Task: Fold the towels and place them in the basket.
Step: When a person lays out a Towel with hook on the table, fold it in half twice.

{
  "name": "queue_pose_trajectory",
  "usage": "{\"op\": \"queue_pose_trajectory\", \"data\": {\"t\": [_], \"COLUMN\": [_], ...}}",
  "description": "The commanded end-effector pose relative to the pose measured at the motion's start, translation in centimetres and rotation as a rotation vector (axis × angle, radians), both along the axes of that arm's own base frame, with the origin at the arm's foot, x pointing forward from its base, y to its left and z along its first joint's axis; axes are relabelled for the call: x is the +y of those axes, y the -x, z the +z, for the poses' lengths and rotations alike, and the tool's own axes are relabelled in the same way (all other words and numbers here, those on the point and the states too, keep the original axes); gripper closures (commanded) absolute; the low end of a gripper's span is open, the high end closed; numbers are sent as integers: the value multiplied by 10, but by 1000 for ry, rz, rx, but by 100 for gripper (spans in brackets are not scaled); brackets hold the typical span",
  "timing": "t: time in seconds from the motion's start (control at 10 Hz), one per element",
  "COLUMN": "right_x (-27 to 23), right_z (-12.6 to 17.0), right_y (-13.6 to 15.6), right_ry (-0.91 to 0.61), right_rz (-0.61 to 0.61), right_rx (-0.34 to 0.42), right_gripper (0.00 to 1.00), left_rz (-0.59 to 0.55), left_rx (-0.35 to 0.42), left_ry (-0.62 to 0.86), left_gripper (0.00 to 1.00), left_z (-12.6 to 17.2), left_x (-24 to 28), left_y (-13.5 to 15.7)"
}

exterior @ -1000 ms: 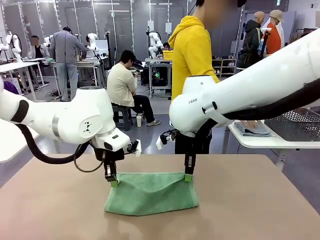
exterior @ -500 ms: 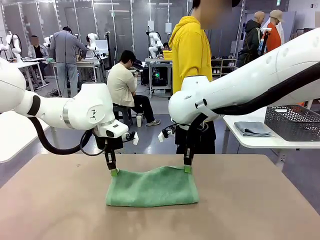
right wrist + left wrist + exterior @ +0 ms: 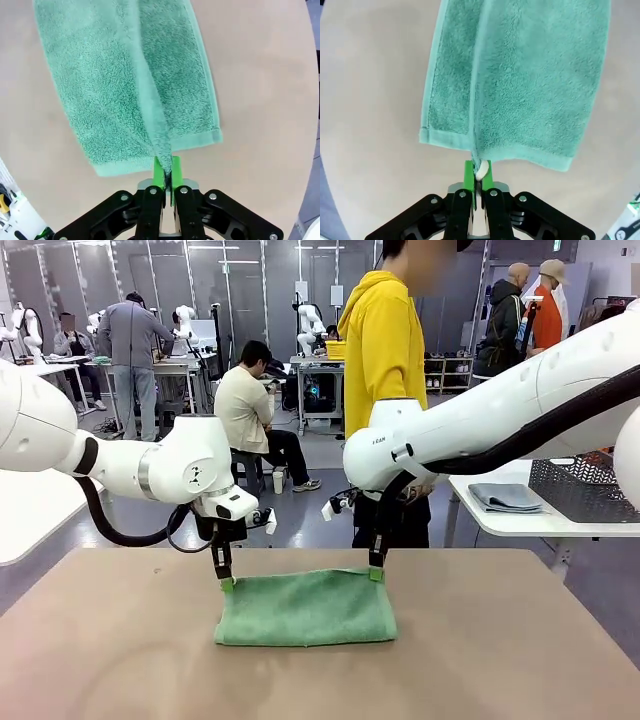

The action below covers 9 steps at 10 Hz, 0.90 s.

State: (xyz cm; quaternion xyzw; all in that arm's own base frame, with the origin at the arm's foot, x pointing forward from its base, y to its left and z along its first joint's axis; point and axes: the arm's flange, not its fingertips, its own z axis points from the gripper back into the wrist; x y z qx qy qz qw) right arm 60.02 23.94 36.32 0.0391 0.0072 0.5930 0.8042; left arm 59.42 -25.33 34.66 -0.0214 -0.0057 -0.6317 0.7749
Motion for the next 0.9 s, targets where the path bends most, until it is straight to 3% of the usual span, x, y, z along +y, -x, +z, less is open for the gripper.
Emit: {"op": "queue_pose_trajectory", "data": {"t": [0.0, 0.2, 0.8], "right_x": [-1, -1, -1], "right_z": [-7, -14, -31], "right_y": [-7, -14, -13], "right_ry": [19, -2, 2], "right_rz": [28, 47, 26], "right_rx": [-37, -54, -56], "right_gripper": [93, 93, 93], "left_rz": [-60, -113, -127], "left_rx": [-2, -16, -43], "left_ry": [-10, -47, 22], "left_gripper": [93, 93, 93], "left_z": [1, -3, -9], "left_x": [3, 1, 6], "left_y": [-9, -7, 2]}}
